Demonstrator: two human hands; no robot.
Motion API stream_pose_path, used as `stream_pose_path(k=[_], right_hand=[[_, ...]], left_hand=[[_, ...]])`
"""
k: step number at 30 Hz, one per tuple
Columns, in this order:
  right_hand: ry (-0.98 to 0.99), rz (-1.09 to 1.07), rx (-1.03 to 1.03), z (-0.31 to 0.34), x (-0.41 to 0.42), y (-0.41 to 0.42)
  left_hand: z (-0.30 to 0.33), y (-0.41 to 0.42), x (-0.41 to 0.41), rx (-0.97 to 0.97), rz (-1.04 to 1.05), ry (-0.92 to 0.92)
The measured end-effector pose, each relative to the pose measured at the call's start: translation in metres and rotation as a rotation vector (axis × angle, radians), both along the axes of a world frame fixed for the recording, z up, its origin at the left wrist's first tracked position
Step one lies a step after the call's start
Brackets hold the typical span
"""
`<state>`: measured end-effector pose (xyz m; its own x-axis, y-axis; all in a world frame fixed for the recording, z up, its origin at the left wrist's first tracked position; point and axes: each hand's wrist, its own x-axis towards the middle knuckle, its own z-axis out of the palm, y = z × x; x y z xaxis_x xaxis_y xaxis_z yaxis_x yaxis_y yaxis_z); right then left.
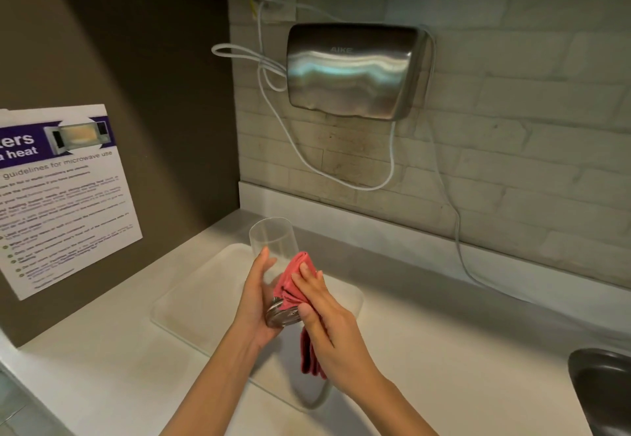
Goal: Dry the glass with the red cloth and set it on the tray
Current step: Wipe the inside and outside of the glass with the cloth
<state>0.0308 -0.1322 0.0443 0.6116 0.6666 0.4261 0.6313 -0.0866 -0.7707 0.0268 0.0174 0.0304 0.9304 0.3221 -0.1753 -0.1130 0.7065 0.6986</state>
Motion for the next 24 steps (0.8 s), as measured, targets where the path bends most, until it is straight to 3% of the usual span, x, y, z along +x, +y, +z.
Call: stream_pose_path(k=[5, 8, 13, 17, 24], right_hand=[[-0.223, 0.224, -0.298, 0.009, 0.007, -0.016], [-0.528, 0.133, -0.461, 0.009, 0.014, -0.017], [-0.699, -0.056, -0.232, 0.0, 0.01, -0.011], [-0.751, -0.019, -0.192, -0.006, 0.01, -0.011], [-0.632, -0.061, -0.008, -0.004, 0.007, 0.01]], left_hand=[[-0.003, 0.006, -0.004, 0.056, -0.015, 0.059], [0.0, 0.008, -0.007, 0.147, -0.046, 0.043], [0.006, 0.01, -0.009, 0.446, -0.017, 0.12], [0.017, 0.012, -0.01, 0.599, -0.076, 0.099], [0.012, 0.005, 0.0, 0.374, -0.066, 0.116]])
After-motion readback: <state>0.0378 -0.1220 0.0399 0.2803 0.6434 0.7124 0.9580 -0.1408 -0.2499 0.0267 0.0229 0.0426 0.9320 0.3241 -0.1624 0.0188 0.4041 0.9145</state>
